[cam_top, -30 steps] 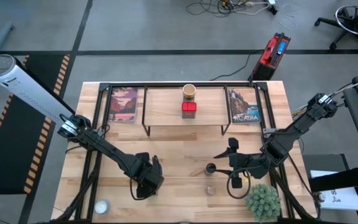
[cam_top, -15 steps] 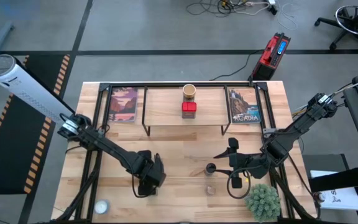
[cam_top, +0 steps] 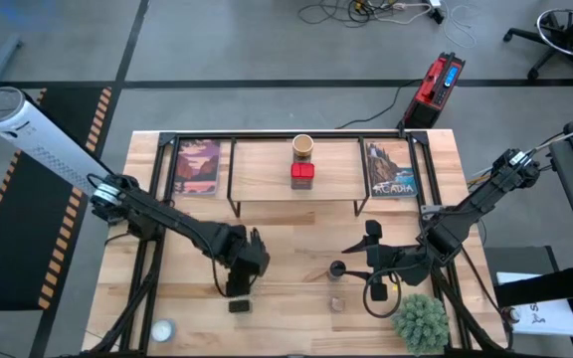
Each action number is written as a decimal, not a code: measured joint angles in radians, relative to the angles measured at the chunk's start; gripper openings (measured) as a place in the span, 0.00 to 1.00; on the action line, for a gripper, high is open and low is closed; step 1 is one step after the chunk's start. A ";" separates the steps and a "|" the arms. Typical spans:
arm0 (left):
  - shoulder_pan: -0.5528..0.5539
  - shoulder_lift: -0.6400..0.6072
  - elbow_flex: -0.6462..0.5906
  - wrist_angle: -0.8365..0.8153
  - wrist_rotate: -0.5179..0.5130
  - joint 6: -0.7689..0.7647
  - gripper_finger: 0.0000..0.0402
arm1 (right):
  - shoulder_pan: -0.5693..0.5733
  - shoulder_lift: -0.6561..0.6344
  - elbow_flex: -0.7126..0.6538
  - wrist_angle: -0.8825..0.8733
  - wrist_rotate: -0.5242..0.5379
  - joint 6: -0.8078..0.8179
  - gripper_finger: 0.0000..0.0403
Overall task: Shelf spices
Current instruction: Put the green seasoning bottle on the shelf
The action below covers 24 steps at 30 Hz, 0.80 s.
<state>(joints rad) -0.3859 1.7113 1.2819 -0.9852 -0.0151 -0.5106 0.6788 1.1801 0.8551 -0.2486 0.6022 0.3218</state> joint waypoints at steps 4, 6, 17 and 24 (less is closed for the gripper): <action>0.031 -0.066 0.000 0.001 -0.003 0.006 0.46 | 0.000 0.000 0.000 0.000 0.000 0.000 0.53; 0.045 -0.103 0.000 0.000 -0.019 0.010 0.46 | 0.000 0.000 0.000 0.000 0.000 0.000 0.53; 0.128 -0.288 0.001 0.089 -0.054 0.041 0.46 | 0.000 0.000 0.000 0.000 0.001 0.000 0.53; 0.192 -0.326 0.006 0.109 -0.054 0.094 0.46 | 0.000 0.000 0.000 0.001 0.002 0.000 0.53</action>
<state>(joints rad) -0.1941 1.3857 1.2878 -0.8757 -0.0689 -0.4168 0.6785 1.1799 0.8551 -0.2476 0.6046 0.3218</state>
